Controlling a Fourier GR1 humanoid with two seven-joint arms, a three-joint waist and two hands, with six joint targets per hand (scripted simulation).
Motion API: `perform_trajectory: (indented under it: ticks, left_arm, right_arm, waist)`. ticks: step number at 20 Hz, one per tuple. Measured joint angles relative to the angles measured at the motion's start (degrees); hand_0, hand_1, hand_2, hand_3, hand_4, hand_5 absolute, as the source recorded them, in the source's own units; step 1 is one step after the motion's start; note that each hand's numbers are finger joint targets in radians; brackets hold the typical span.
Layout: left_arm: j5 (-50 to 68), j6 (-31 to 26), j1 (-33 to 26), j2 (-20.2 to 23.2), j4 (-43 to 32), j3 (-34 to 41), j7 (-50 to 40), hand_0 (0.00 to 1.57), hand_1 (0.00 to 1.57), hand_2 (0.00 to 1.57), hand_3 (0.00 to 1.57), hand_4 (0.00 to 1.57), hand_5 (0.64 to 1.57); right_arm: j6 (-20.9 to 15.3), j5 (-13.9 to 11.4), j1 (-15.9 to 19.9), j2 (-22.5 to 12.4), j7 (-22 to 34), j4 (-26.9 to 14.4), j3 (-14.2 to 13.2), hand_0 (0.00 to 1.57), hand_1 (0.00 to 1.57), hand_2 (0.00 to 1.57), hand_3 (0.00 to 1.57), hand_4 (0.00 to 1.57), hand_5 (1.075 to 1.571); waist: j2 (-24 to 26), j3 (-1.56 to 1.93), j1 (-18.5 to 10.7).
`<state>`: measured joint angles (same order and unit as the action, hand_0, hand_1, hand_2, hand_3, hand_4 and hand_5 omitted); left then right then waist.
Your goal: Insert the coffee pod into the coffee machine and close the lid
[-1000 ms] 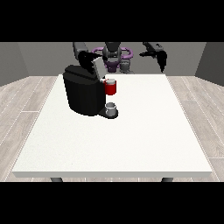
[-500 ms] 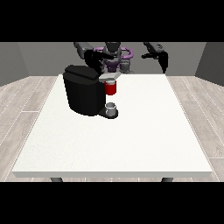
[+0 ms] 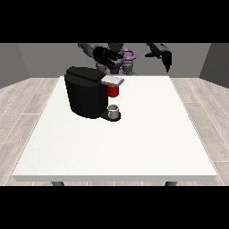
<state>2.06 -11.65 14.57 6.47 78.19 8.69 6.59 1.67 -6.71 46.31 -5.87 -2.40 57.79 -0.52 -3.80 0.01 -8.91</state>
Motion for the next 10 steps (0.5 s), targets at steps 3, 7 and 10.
perform_trajectory:
  ticks: [3,7,10]
  left_arm:
    - [-0.6,0.8,-1.0,-0.6,0.0,-0.3,1.9,0.0,0.0,0.0,0.0,0.14,1.571]
    - [-0.1,0.9,-2.3,-1.1,-1.6,0.1,3.6,0.0,0.0,0.0,0.0,0.19,1.571]
    - [-0.7,1.8,-4.1,-1.5,-2.6,0.2,4.4,0.0,0.0,0.0,0.0,0.19,1.571]
  right_arm:
    - [2.0,0.9,-1.0,0.9,-2.0,0.9,0.3,0.0,0.0,0.0,0.0,0.26,1.571]
    - [1.9,3.3,-7.2,3.8,-5.6,4.0,4.6,0.0,0.0,0.0,0.0,0.29,1.571]
    - [1.2,6.6,-12.6,4.9,-6.4,6.4,6.4,0.0,0.0,0.0,0.0,0.16,1.571]
  waist:
    - [0.8,0.0,1.1]
    - [3.4,-0.02,3.4]
    - [5.9,-0.01,5.4]
